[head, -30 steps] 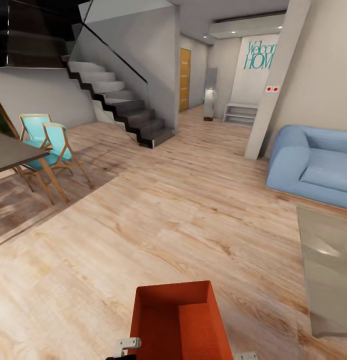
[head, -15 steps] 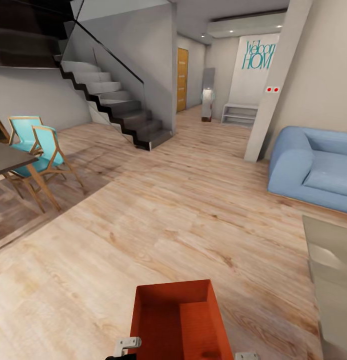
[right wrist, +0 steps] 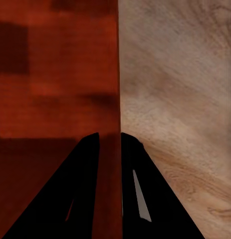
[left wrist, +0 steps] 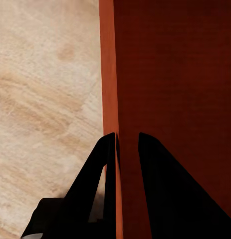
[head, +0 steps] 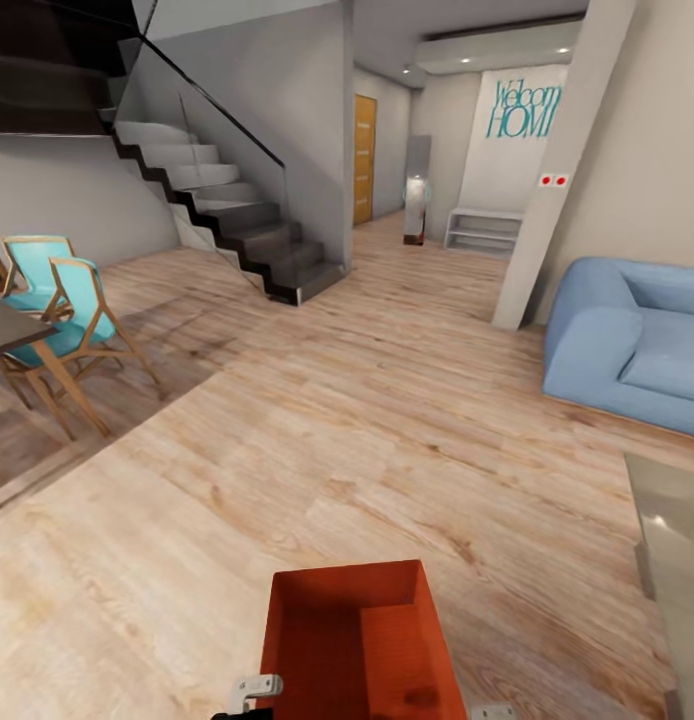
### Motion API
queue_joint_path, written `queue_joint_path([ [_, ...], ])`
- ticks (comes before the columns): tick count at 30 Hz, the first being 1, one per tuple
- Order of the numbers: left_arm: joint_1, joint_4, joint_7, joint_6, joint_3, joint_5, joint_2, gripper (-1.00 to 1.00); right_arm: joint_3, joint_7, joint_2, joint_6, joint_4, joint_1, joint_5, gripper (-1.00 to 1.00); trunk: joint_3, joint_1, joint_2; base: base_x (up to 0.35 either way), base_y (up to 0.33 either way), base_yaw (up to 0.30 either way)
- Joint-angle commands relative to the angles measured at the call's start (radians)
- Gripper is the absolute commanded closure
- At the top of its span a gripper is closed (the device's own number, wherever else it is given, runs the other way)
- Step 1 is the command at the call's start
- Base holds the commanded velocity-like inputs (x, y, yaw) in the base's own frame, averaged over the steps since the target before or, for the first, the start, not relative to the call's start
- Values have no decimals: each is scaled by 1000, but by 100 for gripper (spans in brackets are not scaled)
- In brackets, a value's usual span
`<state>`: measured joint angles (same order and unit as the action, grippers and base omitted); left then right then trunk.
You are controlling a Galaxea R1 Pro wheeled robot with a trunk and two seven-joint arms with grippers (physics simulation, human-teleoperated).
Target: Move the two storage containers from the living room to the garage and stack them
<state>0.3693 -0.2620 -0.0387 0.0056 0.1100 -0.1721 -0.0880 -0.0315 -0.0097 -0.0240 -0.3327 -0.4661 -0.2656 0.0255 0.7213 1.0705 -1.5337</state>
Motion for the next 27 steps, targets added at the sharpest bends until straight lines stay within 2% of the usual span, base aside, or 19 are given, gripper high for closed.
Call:
queue_joint_path([
  [1,1,-3,-10,-22,14,3,20,100,-12,1,1,-6,1,0,-17,100,1,0,0,306,0,-47],
  [12,0,-4,-10,-22,14,3,20,100,-11,0,1,-9,1,0,-18,100,1,0,0,306,0,-170],
  [27,1,-3,-10,-22,14,3,21,100,-11,0,1,-9,1,0,-18,100,1,0,0,306,0,-17],
])
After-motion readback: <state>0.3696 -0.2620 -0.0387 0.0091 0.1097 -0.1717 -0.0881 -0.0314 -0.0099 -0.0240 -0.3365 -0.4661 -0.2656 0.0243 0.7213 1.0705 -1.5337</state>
